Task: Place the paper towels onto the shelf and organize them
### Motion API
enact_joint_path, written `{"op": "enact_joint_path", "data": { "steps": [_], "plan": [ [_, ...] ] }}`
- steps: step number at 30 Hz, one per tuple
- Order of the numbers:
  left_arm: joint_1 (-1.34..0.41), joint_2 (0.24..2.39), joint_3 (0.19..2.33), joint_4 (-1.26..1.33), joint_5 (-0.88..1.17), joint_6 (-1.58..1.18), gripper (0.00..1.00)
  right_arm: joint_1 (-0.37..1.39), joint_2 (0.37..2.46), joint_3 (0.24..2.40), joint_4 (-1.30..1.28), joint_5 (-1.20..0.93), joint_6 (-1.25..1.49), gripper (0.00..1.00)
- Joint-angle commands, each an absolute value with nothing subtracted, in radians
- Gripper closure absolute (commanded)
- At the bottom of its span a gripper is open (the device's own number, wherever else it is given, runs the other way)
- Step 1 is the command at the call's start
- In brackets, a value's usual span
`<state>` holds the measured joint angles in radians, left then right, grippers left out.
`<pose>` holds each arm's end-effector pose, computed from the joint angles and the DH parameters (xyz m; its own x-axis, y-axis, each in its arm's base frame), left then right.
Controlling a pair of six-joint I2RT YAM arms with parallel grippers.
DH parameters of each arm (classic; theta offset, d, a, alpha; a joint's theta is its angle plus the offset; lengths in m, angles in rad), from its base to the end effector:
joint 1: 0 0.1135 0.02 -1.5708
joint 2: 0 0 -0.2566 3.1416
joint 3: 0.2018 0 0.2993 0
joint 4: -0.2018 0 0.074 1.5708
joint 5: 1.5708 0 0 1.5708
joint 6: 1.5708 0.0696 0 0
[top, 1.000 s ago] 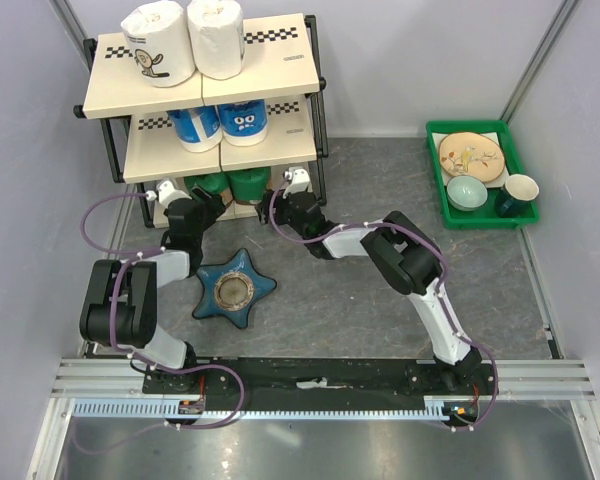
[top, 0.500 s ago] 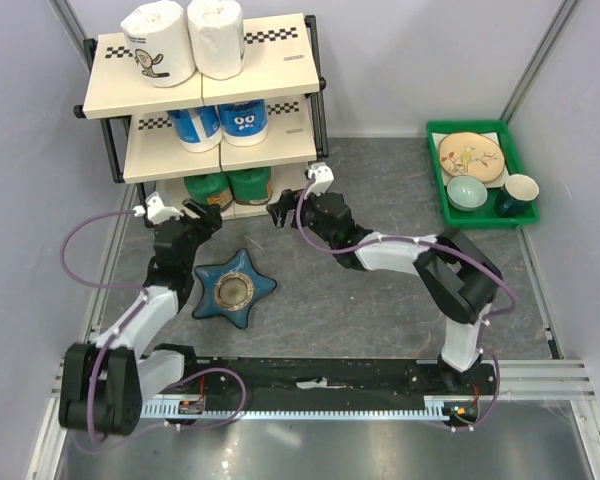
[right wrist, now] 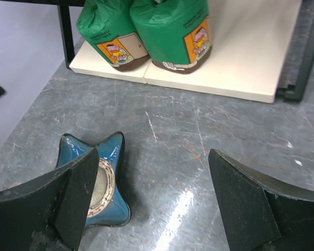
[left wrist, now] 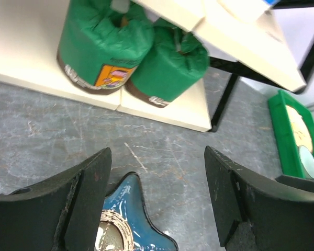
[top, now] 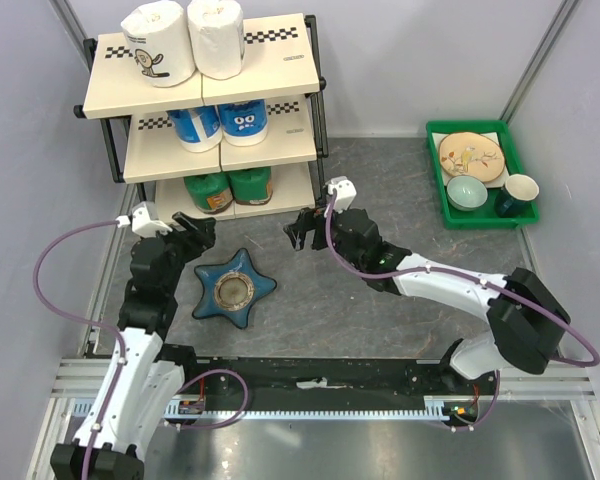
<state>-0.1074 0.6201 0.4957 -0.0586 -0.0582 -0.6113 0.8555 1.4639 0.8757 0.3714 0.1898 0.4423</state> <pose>0.2497 -0.0228 0.2596 -0.1769 -0.5572 -0.8113 -0.0628 0.8290 -0.5557 0.2781 0.3000 0.2252 -0.3931 0.1885 -0.9000 -0.5004 0.7773 0.3813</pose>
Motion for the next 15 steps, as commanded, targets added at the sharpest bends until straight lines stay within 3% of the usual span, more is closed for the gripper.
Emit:
{"op": "enact_joint_path", "data": {
  "steps": [1, 15],
  "plan": [
    [-0.109, 0.591, 0.584, -0.167, -0.006, -0.516, 0.21, 0.861, 1.402, 0.874, 0.322, 0.239, 0.437, 0.06],
    [-0.109, 0.672, 0.693, -0.225, 0.017, -0.330, 0.18, 0.861, 1.620, 1.253, 0.316, 0.449, 0.376, 0.03]
  ]
}}
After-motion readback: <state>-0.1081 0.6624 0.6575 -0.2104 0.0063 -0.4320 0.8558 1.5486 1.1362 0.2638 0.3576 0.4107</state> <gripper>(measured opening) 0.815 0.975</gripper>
